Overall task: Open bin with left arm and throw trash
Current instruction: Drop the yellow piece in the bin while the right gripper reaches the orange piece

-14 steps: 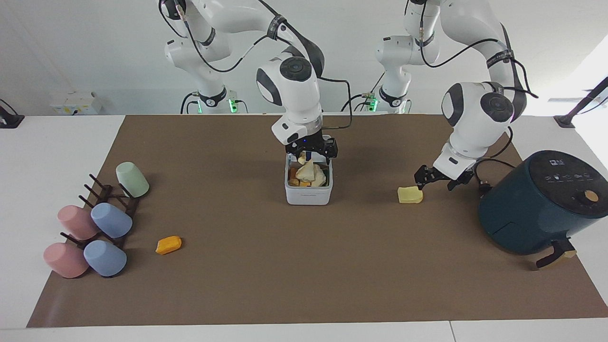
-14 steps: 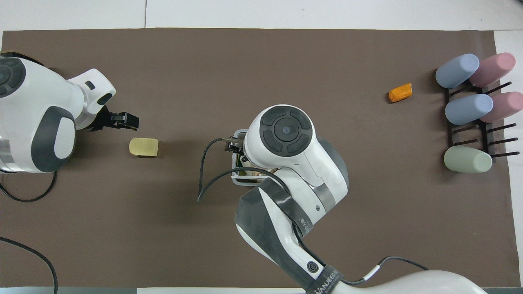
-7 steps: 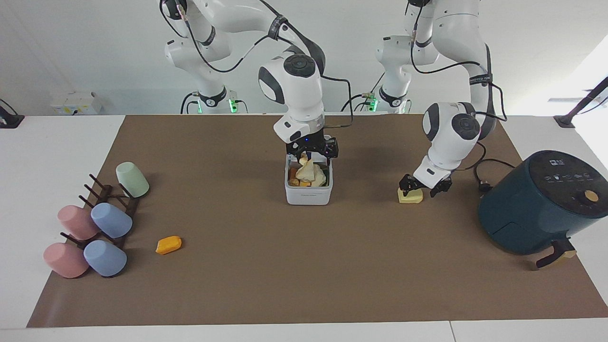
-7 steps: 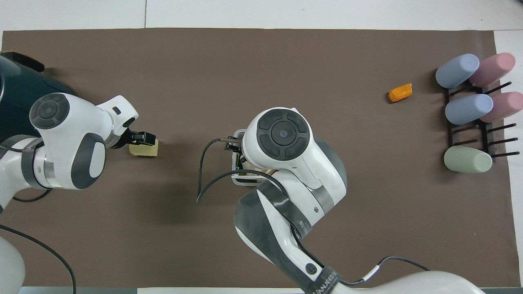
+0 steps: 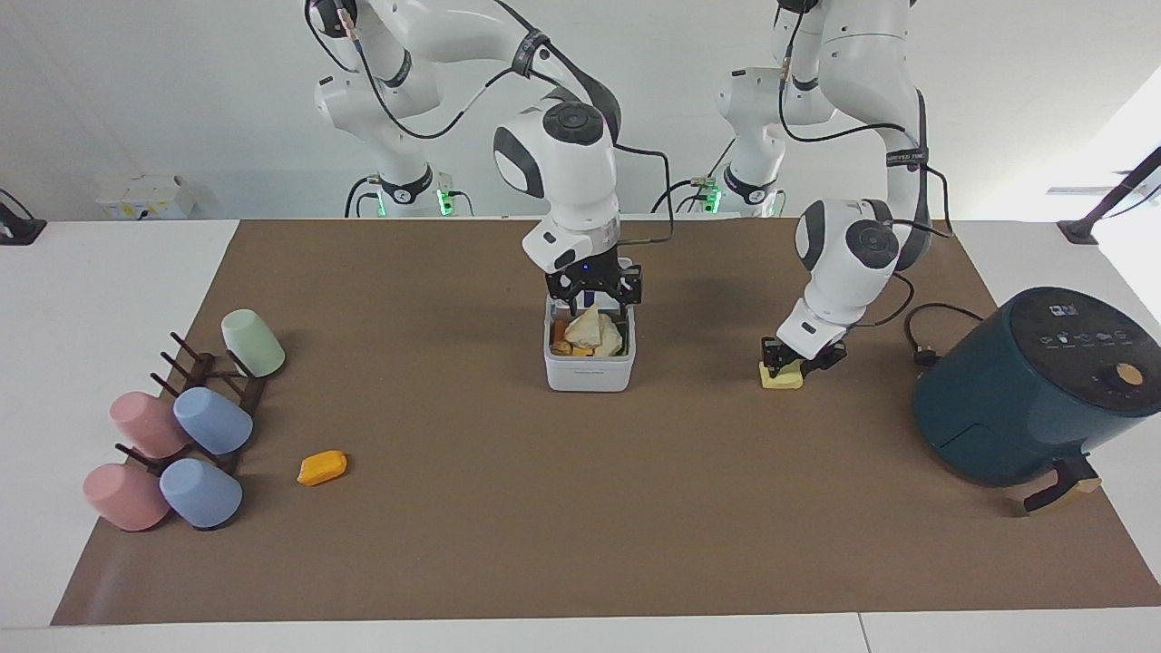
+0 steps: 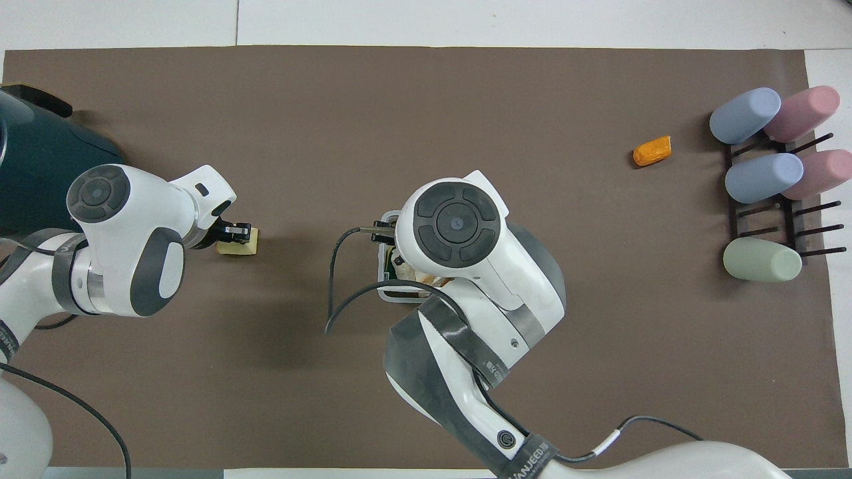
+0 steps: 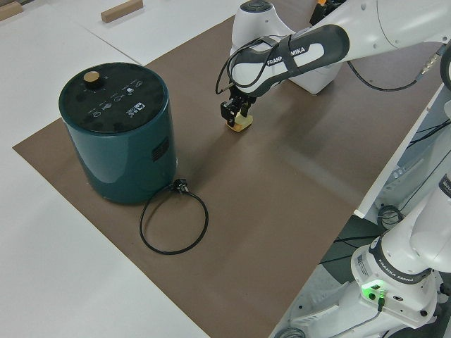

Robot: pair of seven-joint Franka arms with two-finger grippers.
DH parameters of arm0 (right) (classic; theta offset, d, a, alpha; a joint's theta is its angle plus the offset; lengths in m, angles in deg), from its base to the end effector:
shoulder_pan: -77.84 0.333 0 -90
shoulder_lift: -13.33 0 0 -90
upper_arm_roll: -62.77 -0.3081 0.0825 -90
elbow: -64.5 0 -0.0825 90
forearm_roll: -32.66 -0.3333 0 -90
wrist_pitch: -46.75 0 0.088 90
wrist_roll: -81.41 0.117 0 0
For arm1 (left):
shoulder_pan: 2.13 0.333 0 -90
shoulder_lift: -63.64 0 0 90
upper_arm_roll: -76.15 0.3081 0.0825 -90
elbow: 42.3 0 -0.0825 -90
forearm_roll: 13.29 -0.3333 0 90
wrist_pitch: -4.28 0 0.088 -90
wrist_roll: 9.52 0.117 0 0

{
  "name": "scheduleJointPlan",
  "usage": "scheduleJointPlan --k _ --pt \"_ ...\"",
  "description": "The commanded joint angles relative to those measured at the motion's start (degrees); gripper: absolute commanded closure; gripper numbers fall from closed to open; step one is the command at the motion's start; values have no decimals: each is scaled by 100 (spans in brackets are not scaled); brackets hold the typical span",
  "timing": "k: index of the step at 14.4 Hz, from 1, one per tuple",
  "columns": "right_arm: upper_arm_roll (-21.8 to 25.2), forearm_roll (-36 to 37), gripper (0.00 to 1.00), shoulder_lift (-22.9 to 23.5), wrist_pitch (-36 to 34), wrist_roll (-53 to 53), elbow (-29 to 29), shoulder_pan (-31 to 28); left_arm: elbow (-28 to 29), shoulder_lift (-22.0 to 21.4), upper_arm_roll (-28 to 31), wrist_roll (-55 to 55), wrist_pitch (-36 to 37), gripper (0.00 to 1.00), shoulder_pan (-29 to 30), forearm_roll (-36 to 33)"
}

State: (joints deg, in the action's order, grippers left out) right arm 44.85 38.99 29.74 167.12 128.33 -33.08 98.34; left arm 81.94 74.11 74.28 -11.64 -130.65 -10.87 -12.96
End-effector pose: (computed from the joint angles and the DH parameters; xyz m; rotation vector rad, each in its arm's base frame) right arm 0.4870 0.3565 0.4459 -3.0561 0.1773 -0.1554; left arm 0.5116 -0.0957 0.3285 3.1231 -0.2246 0.0044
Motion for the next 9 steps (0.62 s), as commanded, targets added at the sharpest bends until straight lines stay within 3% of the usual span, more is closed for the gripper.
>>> scheduleJointPlan --k 1,5,9 --pt "7 378 6 -60 4 -1066 -76 -352 127 -194 56 -95 134 100 -84 2" --pt "-2 361 0 142 153 -3243 222 -1415 -162 -562 47 -104 712 100 -67 2" --pt "-11 317 0 169 320 -6021 47 -2435 -1444 -572 -5 -472 2355 100 -136 246"
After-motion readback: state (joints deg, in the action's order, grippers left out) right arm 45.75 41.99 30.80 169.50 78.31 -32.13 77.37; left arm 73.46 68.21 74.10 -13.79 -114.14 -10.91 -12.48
